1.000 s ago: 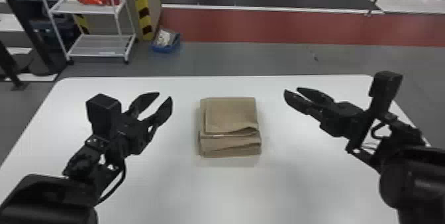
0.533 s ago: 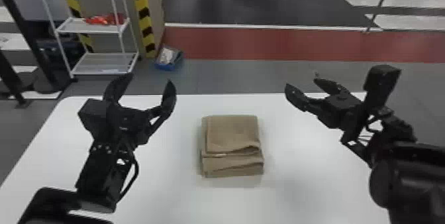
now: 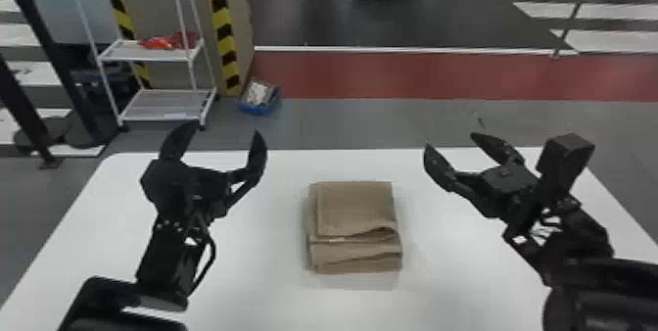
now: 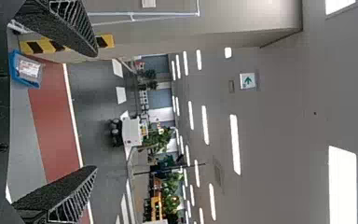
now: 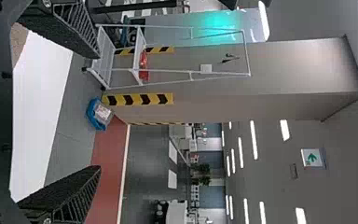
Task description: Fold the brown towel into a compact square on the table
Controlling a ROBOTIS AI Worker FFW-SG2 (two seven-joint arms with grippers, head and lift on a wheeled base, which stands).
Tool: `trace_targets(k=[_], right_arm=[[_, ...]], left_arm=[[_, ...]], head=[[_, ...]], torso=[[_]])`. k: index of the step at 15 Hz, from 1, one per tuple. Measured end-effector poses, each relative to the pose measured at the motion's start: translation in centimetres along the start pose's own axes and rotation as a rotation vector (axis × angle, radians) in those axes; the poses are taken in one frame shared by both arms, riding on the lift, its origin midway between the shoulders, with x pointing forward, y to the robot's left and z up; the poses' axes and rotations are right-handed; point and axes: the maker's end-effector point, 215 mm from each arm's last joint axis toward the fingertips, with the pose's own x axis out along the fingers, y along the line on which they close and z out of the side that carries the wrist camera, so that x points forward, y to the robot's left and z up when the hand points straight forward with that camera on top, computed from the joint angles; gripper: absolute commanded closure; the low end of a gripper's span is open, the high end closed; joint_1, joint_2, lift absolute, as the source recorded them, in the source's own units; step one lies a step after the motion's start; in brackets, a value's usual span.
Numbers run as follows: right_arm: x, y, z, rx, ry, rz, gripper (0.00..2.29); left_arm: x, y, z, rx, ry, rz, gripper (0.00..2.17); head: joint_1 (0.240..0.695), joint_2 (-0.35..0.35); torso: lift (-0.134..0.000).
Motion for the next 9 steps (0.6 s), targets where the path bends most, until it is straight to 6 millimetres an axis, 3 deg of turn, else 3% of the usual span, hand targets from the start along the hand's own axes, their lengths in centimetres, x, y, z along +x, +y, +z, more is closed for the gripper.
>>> trace_targets(k=[4, 9], right_arm=[[-1.2, -1.9, -1.6, 0.039, 0.038, -0.031, 0.04], [-1.4, -1.1, -3.7, 0.074, 0.097, -0.025, 0.04]], left_arm=[[0.0, 1.4, -1.0, 0.021, 0.019, 0.0, 0.03], [-0.2, 1.7, -4.5, -0.019, 0.139, -0.013, 0.03]], head=[[0.622, -0.015], [0.654, -0.002]], torso=[[-0.124], [-0.124]])
